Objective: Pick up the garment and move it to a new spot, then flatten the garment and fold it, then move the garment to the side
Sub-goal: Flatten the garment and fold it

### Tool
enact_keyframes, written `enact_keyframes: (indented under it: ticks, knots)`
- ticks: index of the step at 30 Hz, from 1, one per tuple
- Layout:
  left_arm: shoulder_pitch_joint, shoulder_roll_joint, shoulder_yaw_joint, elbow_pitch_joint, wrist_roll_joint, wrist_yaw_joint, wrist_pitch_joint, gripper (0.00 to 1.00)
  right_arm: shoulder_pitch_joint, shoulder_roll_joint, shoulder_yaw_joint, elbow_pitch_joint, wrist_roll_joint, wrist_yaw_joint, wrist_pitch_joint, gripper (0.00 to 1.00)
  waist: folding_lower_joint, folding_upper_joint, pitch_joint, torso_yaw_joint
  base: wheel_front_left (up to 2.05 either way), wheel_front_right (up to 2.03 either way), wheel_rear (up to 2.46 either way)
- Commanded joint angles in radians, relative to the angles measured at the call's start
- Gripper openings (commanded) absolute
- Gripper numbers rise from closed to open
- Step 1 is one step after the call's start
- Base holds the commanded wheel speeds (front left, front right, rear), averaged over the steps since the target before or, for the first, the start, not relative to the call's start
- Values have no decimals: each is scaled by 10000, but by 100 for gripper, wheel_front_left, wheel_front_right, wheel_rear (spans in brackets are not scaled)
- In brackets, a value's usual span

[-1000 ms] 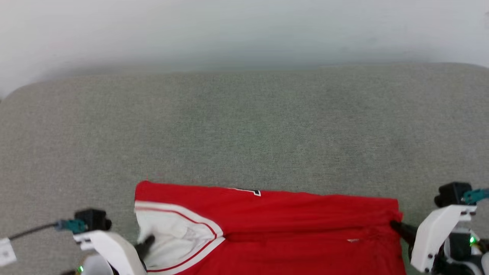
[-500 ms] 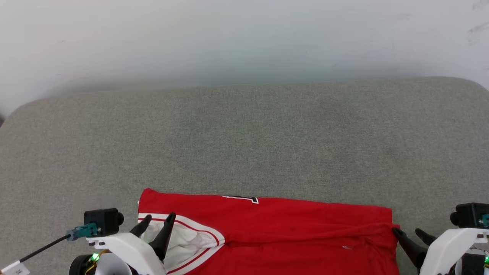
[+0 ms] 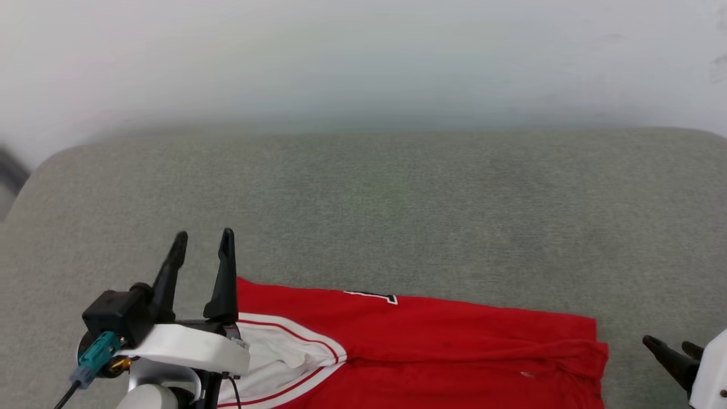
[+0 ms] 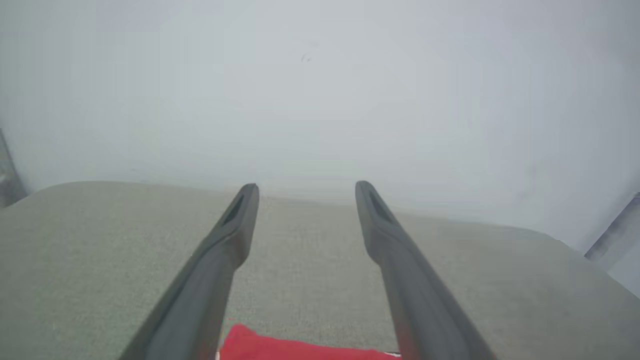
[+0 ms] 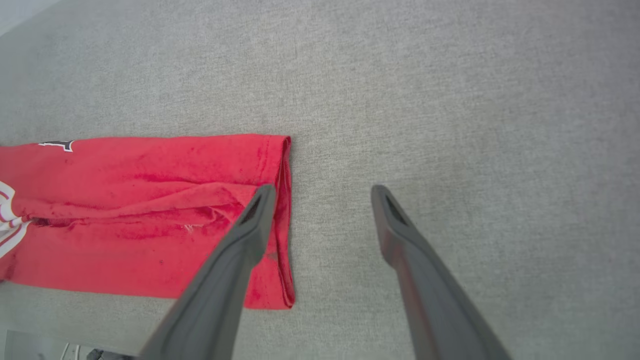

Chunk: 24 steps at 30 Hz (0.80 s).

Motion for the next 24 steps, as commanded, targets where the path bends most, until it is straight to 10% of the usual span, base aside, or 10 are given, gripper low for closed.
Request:
enact_keyframes:
  ticks: [1, 20, 21, 23, 24]
  knots:
    - [-172, 1, 55, -229, 331, 165, -194, 100, -161, 7, -169, -113, -34, 0, 570, 100, 1, -1, 191, 309, 0, 0, 0]
    - [-402, 5, -340, -1259, 1687, 333, -505, 100, -59, 1121, 141, 1679, 331, 0, 2151, 100, 1, -1, 1350, 1574, 0, 0, 0]
    - [-390, 3, -359, -1236, 1699, 342, -506, 100, -75, 1130, 204, 1757, 386, 0, 2116, 46, 1, -1, 1340, 1557, 0, 0, 0]
    - [-374, -20, -385, -1176, 1701, 336, -505, 100, -182, 1118, 341, 1862, 583, 0, 2011, 0, 1, -1, 1282, 1496, 0, 0, 0]
    - [-350, -24, -399, -1130, 1694, 335, -492, 100, -260, 1072, 409, 1885, 649, 0, 1947, 0, 1, -1, 1214, 1461, 0, 0, 0]
